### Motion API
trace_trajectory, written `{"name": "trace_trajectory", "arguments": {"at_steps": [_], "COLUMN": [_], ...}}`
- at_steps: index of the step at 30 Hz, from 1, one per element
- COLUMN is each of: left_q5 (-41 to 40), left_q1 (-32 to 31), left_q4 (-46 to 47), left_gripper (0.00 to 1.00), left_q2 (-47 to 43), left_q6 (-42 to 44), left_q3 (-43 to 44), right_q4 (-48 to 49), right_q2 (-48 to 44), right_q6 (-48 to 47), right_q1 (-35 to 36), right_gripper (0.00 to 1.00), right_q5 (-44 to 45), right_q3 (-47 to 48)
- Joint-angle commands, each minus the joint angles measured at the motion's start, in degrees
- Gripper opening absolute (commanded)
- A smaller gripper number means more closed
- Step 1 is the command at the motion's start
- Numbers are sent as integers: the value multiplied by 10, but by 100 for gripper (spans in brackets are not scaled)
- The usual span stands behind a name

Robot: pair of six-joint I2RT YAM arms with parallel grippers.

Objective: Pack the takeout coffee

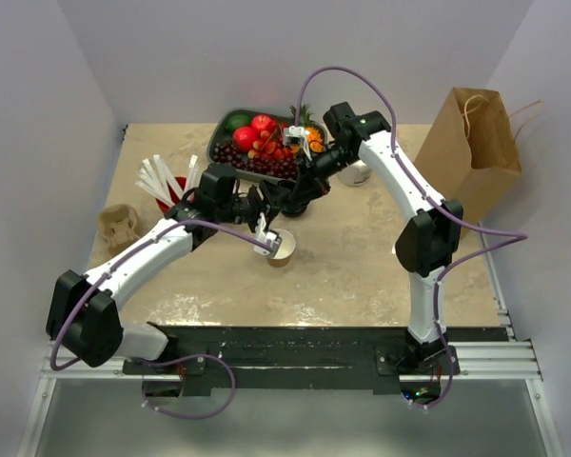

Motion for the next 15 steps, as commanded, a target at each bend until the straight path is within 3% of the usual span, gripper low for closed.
{"name": "trace_trajectory", "arguments": {"at_steps": [1,10,15], "left_q5": [15,-1,-7], "left_q1": [-10,-19,-21], "left_q4": [68,94,94], "left_gripper": [51,41,29], "left_q2": [-3,7,10], "left_q6": [41,50,50], "left_q3": [0,-15,-17], "right_q4": [-64,-65,-64], "right_q2": [-32,-25,-25], "right_q6": [-1,2,3], "right_q1": [5,14,15], "right_gripper": [0,0,0], "right_q5": [-27,-24,-22], "right_q3": [5,16,15]}}
